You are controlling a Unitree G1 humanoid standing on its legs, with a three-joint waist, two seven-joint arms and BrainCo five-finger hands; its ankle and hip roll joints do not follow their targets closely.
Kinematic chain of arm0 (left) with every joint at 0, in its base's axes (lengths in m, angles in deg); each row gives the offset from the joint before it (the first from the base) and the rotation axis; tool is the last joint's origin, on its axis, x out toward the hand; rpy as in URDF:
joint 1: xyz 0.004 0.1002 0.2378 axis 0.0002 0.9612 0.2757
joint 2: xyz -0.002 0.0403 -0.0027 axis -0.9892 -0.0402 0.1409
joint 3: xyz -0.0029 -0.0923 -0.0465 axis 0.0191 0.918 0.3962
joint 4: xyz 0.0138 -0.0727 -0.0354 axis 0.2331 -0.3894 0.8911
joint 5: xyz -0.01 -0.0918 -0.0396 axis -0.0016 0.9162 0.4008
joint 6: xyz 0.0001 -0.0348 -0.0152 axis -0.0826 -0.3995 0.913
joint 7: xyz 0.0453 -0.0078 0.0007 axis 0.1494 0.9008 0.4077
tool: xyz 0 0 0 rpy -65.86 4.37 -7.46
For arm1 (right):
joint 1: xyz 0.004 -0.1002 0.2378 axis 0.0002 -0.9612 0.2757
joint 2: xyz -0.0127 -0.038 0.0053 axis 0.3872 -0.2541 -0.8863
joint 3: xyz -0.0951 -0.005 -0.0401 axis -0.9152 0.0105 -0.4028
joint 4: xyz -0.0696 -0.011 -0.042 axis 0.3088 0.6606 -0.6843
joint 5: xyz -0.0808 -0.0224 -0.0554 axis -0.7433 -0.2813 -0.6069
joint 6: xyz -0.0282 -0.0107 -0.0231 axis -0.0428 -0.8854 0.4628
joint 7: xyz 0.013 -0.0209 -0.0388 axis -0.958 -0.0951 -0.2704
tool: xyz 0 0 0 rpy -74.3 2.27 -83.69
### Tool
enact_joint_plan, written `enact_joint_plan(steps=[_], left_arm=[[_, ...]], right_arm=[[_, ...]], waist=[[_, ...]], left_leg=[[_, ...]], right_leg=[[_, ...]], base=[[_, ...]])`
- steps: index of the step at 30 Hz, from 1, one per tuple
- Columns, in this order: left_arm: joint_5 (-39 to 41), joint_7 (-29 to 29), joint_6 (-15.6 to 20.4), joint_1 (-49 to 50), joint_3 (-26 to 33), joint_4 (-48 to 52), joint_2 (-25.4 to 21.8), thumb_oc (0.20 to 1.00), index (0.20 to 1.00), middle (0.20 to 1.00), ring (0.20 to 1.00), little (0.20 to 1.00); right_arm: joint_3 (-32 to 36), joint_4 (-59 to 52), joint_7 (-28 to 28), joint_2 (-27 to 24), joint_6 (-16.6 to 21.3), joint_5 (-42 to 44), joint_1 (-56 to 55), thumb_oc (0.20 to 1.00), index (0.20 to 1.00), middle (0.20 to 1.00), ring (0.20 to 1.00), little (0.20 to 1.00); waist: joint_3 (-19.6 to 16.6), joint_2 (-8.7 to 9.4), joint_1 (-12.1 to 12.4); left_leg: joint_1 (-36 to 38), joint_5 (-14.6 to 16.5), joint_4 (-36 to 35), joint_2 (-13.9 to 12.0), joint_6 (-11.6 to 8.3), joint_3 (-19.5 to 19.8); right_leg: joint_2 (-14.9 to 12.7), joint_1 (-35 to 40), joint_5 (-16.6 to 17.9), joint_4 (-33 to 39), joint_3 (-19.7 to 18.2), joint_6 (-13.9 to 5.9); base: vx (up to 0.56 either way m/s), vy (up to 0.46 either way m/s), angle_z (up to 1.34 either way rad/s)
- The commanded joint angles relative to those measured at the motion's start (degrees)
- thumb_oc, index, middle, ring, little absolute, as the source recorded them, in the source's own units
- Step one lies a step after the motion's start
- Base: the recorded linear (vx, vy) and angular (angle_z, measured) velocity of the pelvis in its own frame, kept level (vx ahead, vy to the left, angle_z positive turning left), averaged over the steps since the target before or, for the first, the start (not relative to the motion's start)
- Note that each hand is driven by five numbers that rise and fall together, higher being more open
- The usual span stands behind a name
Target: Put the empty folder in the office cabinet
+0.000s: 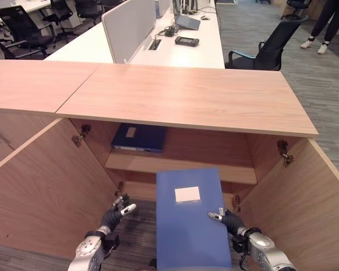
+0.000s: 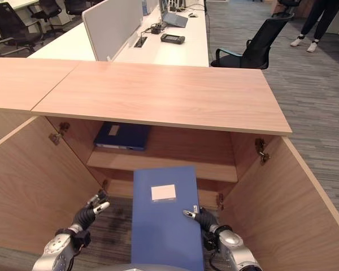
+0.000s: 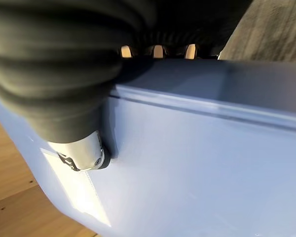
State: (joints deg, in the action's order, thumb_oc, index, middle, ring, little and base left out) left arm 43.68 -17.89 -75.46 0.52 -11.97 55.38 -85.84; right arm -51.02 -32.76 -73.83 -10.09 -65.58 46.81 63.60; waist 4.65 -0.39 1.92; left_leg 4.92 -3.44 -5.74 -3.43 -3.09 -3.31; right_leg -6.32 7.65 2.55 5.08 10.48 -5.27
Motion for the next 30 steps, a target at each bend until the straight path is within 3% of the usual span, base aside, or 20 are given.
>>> enact_joint_plan(steps=[1,6,15,18,19,27,30], left_arm=[[-3.4,0.7,1.5,-4.5,-1.2,-3.5,-0.9,1.000,1.000,1.000,1.000,1.000],[-8.1,2.2,1.5,-5.2,-4.1,-14.0,0.6,1.000,1.000,1.000,1.000,1.000],[-12.0,2.6,1.0,-3.8,-8.0,-17.9,0.1,1.000,1.000,1.000,1.000,1.000],[-12.1,2.7,0.8,-3.5,-8.5,-18.2,-0.2,1.000,1.000,1.000,1.000,1.000],[-13.0,3.4,0.5,-3.0,-9.0,-19.9,-0.4,1.000,1.000,1.000,1.000,1.000],[-15.3,5.3,0.3,-3.0,-10.2,-23.1,-1.0,1.000,1.000,1.000,1.000,1.000],[-15.8,6.2,0.3,-3.0,-11.6,-23.3,-1.3,1.000,1.000,1.000,1.000,1.000]], right_arm=[[2.8,1.1,2.5,3.1,4.2,5.8,5.6,0.200,0.200,0.200,0.200,0.200],[10.6,8.4,8.2,6.2,7.7,18.0,10.2,0.200,0.200,0.200,0.200,0.200],[18.9,17.1,14.2,7.5,12.2,31.7,20.4,0.200,0.200,0.200,0.200,0.200],[19.6,18.2,15.0,7.9,12.9,34.8,22.6,0.200,0.200,0.200,0.200,0.200],[20.6,20.2,16.1,8.9,13.8,39.3,26.5,0.200,0.200,0.200,0.200,0.200],[19.0,23.0,18.9,11.1,15.1,41.9,36.7,0.200,0.200,0.200,0.200,0.200],[18.8,26.0,20.0,12.4,15.4,44.2,43.3,0.200,0.200,0.200,0.200,0.200]], waist=[[0.4,0.80,0.1],[0.4,0.13,0.4],[-0.1,-0.58,2.0],[-0.1,-0.71,2.4],[-0.2,-0.97,3.4],[0.3,-1.77,5.3],[0.6,-2.21,7.1]], left_leg=[[2.6,4.9,0.7,-2.3,-1.65,1.0],[2.4,4.9,0.7,-2.3,-1.66,1.7],[2.6,5.1,0.7,-2.4,-1.84,2.2],[2.6,5.0,0.7,-2.5,-1.91,2.4],[2.4,4.9,0.7,-2.6,-2.05,2.8],[1.6,4.2,0.7,-2.7,-2.36,3.4],[0.8,3.7,0.7,-2.7,-2.42,3.9]], right_leg=[[-2.9,-0.5,-3.9,-2.8,-2.8,-4.12],[-2.6,-0.6,-4.4,-3.1,-2.3,-4.05],[-2.1,0.0,-5.0,-3.1,-1.9,-3.77],[-2.0,0.2,-5.1,-3.1,-1.7,-3.68],[-1.9,0.4,-5.2,-3.0,-1.3,-3.60],[-1.6,0.2,-5.0,-2.7,-0.8,-3.35],[-1.4,0.0,-4.9,-2.3,-0.2,-3.28]], base=[[0.02,-0.018,0.07],[0.02,-0.023,0.07],[0.01,-0.015,0.05],[0.00,-0.014,0.02],[0.00,-0.035,0.05],[-0.02,-0.019,0.04],[-0.01,-0.007,0.06]])
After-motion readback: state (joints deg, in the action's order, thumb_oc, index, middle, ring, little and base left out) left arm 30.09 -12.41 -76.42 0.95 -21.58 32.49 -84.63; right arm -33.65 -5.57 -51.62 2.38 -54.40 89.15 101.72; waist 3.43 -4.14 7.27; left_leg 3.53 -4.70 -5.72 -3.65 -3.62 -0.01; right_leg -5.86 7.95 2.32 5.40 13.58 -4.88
